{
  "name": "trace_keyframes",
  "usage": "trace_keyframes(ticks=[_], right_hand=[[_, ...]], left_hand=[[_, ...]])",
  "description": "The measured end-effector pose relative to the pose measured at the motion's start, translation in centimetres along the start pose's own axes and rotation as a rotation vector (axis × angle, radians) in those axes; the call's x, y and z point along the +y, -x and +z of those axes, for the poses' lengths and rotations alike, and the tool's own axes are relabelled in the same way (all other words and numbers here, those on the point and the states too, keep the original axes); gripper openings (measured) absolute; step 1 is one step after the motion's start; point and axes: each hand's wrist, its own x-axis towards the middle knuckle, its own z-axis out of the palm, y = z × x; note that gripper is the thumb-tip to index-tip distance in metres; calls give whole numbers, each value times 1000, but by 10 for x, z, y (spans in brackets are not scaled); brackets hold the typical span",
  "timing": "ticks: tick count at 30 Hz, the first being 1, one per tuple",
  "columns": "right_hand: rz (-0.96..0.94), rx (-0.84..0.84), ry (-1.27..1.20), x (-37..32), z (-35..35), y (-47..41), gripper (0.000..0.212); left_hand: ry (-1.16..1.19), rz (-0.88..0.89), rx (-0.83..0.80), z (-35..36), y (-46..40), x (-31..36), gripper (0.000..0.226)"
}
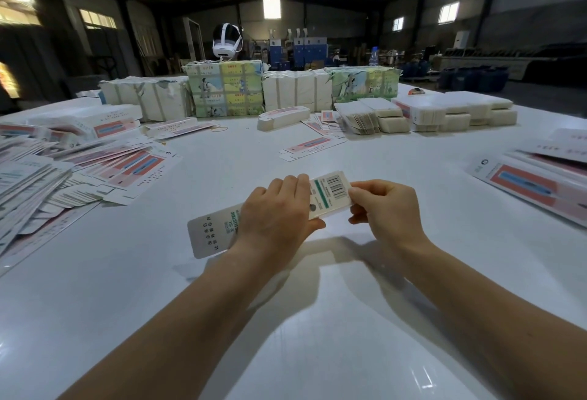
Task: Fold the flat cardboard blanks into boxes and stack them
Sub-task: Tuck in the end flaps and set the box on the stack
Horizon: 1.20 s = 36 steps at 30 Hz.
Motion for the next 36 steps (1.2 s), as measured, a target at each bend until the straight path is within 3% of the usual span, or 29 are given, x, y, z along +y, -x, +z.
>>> trace_keyframes(ticks=[10, 17, 24, 28, 32, 36], right_hand=[[-160, 65, 69, 2, 6, 5, 14], [12, 138, -59, 6, 7, 1, 15], [-197, 181, 137, 7, 8, 3, 20], [-219, 153, 135, 4, 5, 5, 19], [-139, 45, -21, 0, 6, 5, 9], [-170, 1, 55, -1, 7, 6, 19]], left_hand=[[-37, -106, 58, -6, -1, 12, 73], [-201, -121, 7, -12, -1, 24, 73], [-208, -165, -48, -17, -1, 25, 73], [-164, -187, -63, -20, -1, 24, 72], [-110, -180, -60, -21, -3, 24, 70], [-90, -146, -72, -21, -3, 23, 70]])
